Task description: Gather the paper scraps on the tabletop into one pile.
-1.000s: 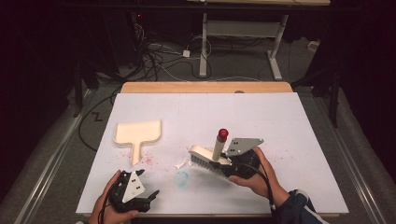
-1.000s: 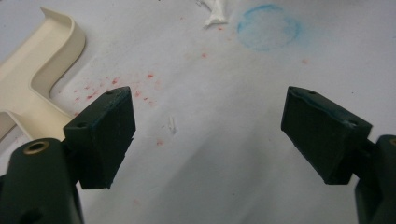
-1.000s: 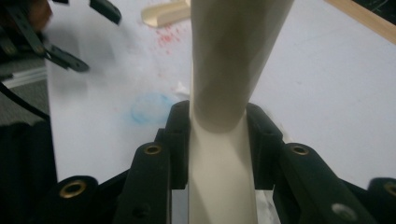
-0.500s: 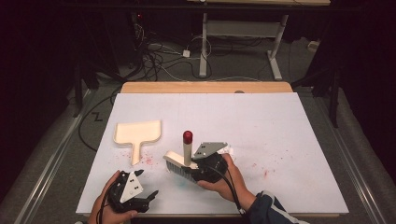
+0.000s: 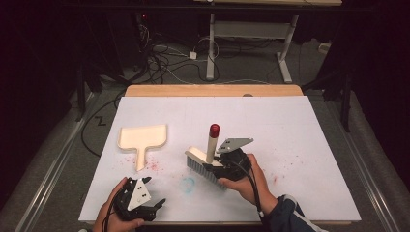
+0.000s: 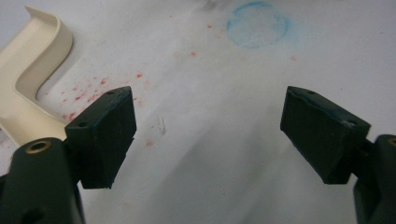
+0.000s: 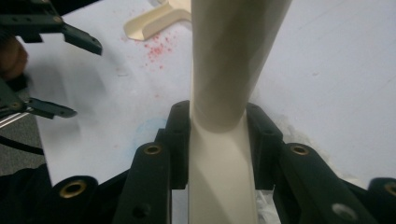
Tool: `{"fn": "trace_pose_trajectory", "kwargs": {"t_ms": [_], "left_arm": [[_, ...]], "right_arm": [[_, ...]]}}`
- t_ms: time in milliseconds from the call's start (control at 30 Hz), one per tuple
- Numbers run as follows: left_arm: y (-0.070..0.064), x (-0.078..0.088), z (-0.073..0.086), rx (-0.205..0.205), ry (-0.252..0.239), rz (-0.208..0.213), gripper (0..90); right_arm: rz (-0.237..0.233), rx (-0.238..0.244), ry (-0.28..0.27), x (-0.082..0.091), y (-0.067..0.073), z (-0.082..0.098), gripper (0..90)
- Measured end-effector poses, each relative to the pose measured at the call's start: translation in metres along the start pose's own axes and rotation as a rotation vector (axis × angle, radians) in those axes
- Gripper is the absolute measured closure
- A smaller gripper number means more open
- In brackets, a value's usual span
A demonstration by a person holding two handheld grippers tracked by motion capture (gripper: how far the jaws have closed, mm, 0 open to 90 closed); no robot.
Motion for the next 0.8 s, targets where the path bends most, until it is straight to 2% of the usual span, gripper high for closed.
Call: {"fn": "trace_pose_trajectory", "kwargs": {"t_ms": [133,200,300,400,500,600,700,800], "left_arm": [[-0.001,0.000,0.000,-0.005,0.000,0.005,17.4],[-0.001,0.000,0.000,-0.006,0.001,0.007,17.4],[-0.001,0.000,0.000,-0.009,0.003,0.008,17.4],[-0.002,0.000,-0.001,-0.009,0.000,0.005,17.4],[-0.002,-0.001,-0.001,-0.008,-0.001,0.005,17.4],[-0.002,-0.002,-0.002,-0.011,0.003,0.008,17.4],[-0.003,-0.002,-0.003,-0.016,0.003,0.011,17.4],[-0.002,-0.002,-0.003,-0.014,0.000,0.010,17.4]], "right_arm": [[0.022,-0.007,-0.053,0.029,-0.005,-0.001,68.2],[0.061,-0.025,-0.079,0.044,-0.013,0.001,68.1],[0.146,-0.060,-0.100,0.062,-0.032,0.010,68.2],[0.282,-0.101,-0.082,0.070,-0.057,0.027,68.2],[0.372,-0.144,-0.061,0.072,-0.076,0.042,68.2],[0.429,-0.221,-0.039,0.066,-0.093,0.056,68.2],[0.461,-0.246,-0.011,0.052,-0.095,0.060,68.1],[0.464,-0.220,0.015,0.036,-0.089,0.058,68.1]]}}
Point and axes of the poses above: each handheld gripper's, and its own axes: x roughly backward along the jaws, z roughly out of its underside, y roughly to its left, the point moved 7 cm from there along -x, roughly forward along the jaws, and after that the axes turned 8 degrees about y, right-handed, at the moved point
